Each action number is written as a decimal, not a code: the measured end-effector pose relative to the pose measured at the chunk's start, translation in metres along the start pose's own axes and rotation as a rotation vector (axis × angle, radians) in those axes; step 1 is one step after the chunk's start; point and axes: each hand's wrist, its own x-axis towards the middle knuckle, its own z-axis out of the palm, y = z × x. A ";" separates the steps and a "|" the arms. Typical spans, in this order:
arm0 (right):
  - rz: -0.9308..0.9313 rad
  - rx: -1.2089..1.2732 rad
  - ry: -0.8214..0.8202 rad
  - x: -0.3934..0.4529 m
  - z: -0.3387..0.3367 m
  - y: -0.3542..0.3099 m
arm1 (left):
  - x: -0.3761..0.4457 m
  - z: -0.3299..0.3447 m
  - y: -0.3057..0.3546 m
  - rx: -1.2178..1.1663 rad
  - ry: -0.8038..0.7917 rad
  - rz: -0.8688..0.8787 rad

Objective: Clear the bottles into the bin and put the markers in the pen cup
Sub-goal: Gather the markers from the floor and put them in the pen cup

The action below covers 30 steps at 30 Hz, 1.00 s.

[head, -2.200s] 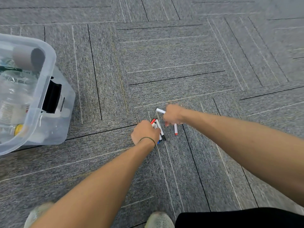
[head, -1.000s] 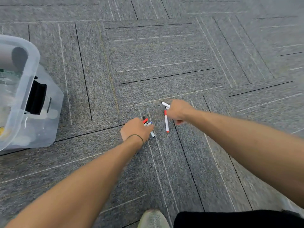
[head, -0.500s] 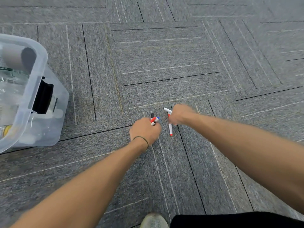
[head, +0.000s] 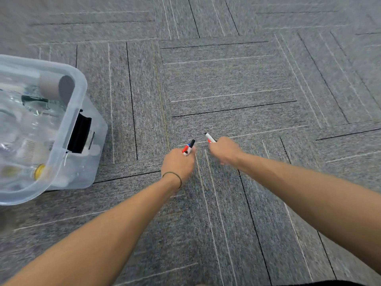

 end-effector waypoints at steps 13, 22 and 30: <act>-0.062 0.206 0.183 -0.119 -0.093 -0.168 | -0.071 -0.153 0.148 -0.139 0.189 -0.110; -0.027 0.228 0.108 -0.307 -0.214 -0.288 | -0.213 -0.293 0.296 -0.221 0.206 -0.212; -0.146 0.111 0.021 -0.480 -0.302 -0.391 | -0.354 -0.427 0.399 -0.200 0.317 -0.220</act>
